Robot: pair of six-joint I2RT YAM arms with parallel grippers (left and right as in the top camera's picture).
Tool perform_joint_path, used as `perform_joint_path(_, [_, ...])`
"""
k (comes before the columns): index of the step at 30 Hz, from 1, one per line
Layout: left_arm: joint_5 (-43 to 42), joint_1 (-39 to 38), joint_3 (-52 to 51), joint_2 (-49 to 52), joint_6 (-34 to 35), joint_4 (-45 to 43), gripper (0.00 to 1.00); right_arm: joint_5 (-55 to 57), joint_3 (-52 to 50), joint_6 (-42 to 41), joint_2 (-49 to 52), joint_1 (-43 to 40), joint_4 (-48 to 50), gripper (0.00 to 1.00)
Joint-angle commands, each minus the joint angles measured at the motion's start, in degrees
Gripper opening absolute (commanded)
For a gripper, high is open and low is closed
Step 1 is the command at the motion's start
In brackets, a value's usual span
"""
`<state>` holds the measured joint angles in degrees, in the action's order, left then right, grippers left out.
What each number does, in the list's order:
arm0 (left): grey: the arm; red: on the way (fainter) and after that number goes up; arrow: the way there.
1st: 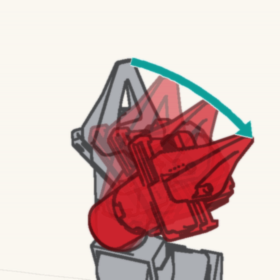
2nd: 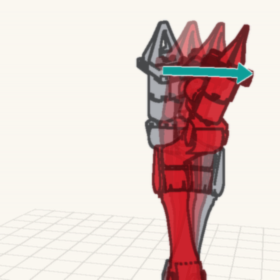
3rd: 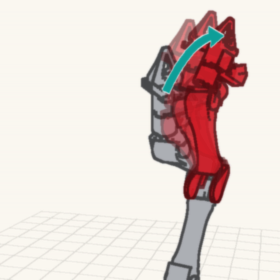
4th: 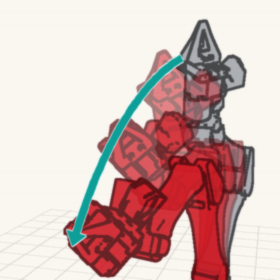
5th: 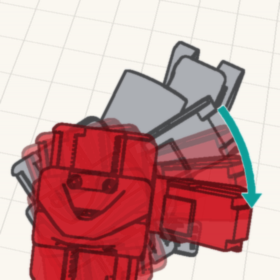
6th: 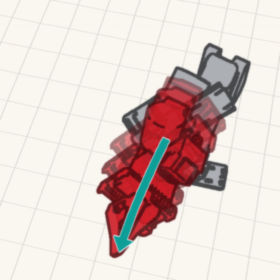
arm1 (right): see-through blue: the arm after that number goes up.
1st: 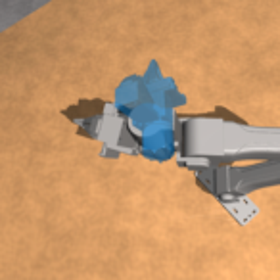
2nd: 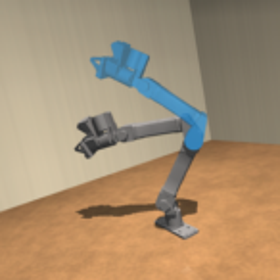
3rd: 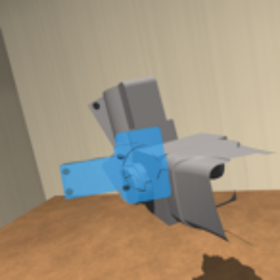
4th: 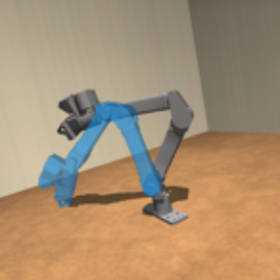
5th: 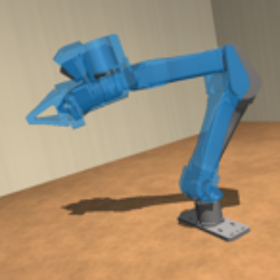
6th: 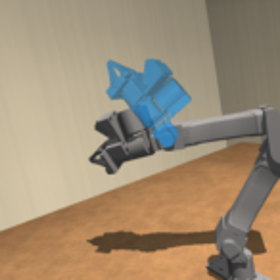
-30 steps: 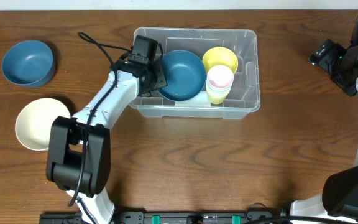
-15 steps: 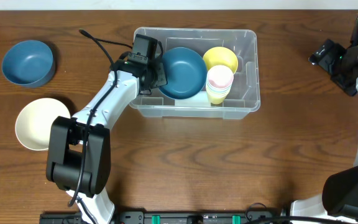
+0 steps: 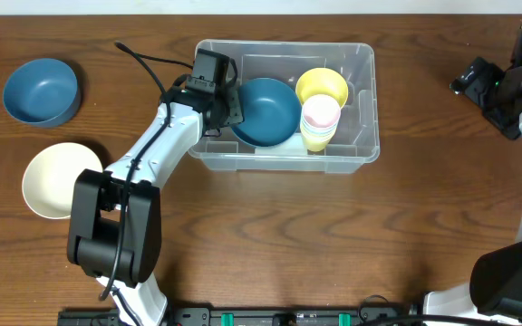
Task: Pack container
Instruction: 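Lower the blue bowl into the container and open the left gripper, then move the left gripper out to the cream bowl on the table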
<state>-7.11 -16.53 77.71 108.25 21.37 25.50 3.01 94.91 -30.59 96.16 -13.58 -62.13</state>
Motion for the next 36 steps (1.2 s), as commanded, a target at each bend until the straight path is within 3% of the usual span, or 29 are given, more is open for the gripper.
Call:
perform_joint_path(1, [0.3,0.1,0.3,0.1,-0.3,-0.3,0.38,0.2,0.5,-0.5,0.2,0.1,-0.1,0.99])
perform_joint_path(12, [0.2,0.1,3.0,-1.2,-0.1,-1.8,0.46,0.2,0.5,-0.5,0.2,0.1,-0.1,0.99])
perform_joint_path(20, [0.2,0.1,3.9,-9.6,-0.1,0.0,0.46,0.2,0.5,-0.5,0.2,0.1,-0.1,0.99])
perform_joint_path(25, [0.7,0.9,3.9,-17.9,-0.1,7.2,0.46,0.2,0.5,-0.5,0.2,0.1,-0.1,0.99])
perform_joint_path(29, [7.8,4.0,3.9,-24.7,2.8,16.6,0.47,0.2,0.5,-0.5,0.2,0.1,-0.1,0.99])
perform_joint_path(36, [16.9,16.3,3.7,-28.7,7.9,36.7,0.59,0.2,0.5,-0.5,0.2,0.1,-0.1,0.99])
